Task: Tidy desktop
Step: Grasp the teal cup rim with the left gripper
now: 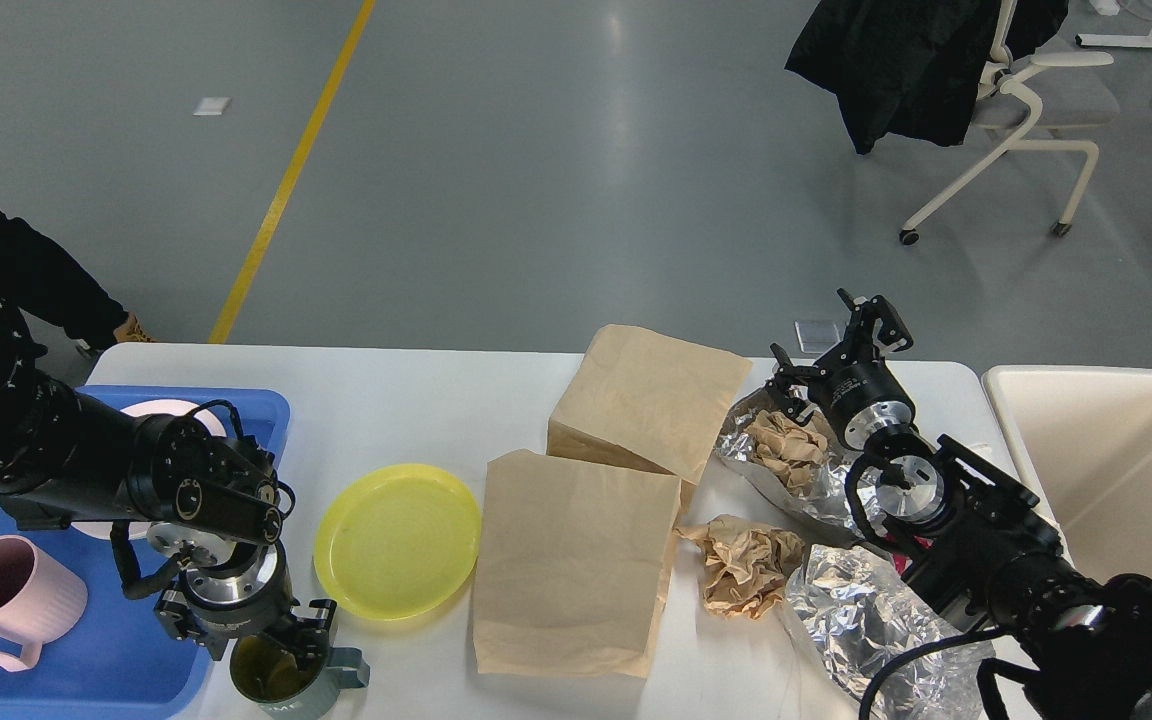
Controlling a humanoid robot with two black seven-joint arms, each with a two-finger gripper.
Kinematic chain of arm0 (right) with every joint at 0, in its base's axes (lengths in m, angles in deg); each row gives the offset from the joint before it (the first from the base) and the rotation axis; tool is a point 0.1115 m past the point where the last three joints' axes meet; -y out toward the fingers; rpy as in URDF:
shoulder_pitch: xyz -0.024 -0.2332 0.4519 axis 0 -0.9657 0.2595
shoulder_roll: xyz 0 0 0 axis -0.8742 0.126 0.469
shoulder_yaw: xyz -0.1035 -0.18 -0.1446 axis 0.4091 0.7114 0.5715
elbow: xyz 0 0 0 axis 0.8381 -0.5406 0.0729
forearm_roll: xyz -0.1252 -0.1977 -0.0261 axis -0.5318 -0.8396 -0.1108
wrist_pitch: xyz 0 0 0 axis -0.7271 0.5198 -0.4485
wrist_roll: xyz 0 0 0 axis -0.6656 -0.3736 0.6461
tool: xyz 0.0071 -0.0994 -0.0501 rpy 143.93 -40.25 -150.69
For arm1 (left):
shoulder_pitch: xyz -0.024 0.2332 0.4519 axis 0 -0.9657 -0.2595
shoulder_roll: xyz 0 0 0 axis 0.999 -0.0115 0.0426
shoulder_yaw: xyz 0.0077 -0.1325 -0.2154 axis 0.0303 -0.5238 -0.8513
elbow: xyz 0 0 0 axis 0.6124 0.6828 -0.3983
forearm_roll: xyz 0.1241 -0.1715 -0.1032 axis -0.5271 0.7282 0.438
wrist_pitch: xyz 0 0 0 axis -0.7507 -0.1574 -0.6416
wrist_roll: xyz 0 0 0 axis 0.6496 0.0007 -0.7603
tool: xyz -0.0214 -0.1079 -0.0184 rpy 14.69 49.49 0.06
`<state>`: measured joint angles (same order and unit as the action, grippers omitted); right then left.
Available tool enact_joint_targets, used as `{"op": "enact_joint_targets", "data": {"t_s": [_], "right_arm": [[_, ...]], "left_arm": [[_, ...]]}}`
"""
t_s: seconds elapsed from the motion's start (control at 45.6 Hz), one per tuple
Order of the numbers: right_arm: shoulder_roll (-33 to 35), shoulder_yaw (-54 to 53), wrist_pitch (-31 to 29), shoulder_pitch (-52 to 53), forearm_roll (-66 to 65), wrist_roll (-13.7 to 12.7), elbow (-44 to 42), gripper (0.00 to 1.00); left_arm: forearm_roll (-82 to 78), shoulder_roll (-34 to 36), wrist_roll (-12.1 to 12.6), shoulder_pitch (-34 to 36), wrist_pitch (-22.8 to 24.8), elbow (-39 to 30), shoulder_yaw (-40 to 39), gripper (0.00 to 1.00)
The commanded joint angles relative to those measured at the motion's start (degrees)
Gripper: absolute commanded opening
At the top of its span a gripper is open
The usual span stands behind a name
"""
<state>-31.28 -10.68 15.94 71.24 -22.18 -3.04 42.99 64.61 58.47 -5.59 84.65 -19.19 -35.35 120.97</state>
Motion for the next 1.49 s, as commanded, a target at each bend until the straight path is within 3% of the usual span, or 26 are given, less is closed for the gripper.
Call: {"op": "enact_joint_targets", "data": {"t_s": [0.0,0.11,0.153,0.175,0.219,0.241,0.372,1.468], "right_arm": [[0.00,0.00,-0.01,-0.08,0.00,-0.05,0.00,1.00],[0.00,0.00,-0.01,0.00,0.00,0.04,0.00,1.00],[0.00,0.00,-0.01,0.00,0.00,0.04,0.00,1.00],[0.00,0.00,0.07,0.00,0.00,0.04,0.00,1.00],[0.00,0.00,-0.01,0.00,0.00,0.04,0.00,1.00],[0.00,0.00,-0.01,0.00,0.00,-0.05,0.00,1.00],[0.00,0.00,-0.01,0.00,0.00,-0.05,0.00,1.00],[0.00,0.00,-0.01,0.00,0.00,0.04,0.00,1.00]], "left_arm": [[-0.06,-0.08,0.00,-0.26,-0.23,0.00,-0.21,0.75],[-0.15,-0.08,0.09,-0.43,0.20,0.09,-0.21,0.60],[-0.24,-0.08,0.17,-0.43,0.82,0.09,-0.21,0.44],[-0.33,-0.08,0.61,-0.35,1.86,0.00,-0.12,0.22],[-0.24,0.01,1.75,-0.35,3.45,0.00,-0.12,0.04],[-0.24,0.01,2.54,-0.35,4.24,0.00,-0.12,0.00],[0.11,0.53,5.80,-0.52,4.95,0.09,-0.30,0.00],[0.73,1.41,5.80,0.09,3.19,1.76,-2.67,0.00]]}}
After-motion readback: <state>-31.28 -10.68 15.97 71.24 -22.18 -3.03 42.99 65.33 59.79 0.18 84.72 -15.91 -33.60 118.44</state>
